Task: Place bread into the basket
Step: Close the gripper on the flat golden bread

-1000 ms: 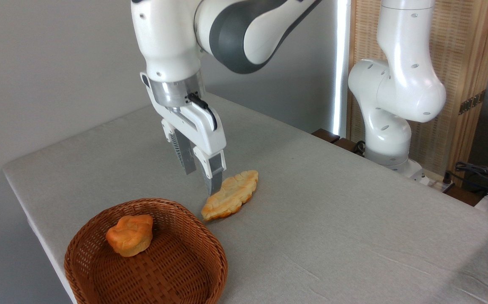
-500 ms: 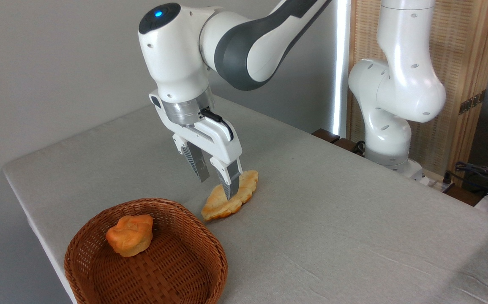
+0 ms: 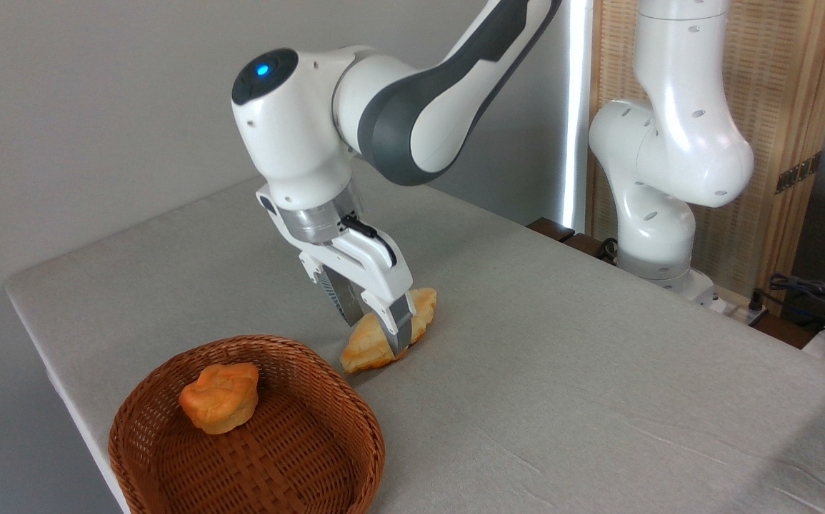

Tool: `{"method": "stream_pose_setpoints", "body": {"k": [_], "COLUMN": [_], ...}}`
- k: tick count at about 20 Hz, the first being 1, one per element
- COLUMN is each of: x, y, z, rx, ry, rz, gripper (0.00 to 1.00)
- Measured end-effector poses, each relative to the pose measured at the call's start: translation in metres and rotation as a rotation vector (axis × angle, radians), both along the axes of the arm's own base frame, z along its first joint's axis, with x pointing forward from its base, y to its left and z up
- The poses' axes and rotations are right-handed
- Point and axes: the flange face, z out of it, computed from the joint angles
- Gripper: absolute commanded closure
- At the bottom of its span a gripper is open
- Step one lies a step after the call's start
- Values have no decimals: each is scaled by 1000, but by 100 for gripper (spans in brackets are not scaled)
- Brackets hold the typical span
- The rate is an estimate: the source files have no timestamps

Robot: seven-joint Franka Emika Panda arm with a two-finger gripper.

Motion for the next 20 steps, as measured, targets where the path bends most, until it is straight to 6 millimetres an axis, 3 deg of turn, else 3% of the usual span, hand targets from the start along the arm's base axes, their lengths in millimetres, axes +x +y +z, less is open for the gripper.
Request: {"method": "stream_pose_setpoints", "body": {"k": [5, 7, 8, 11, 20], "x": [1, 2, 2, 1, 1], "y": [-1, -1, -1, -6, -10], "z": [-8, -9, -9, -9, -8], "rx": [4, 15, 22, 44, 51], "ry": [15, 13, 11, 5, 2], "rz": [-2, -10, -16, -42, -55], "gripper": [1, 17, 34, 57, 56]}}
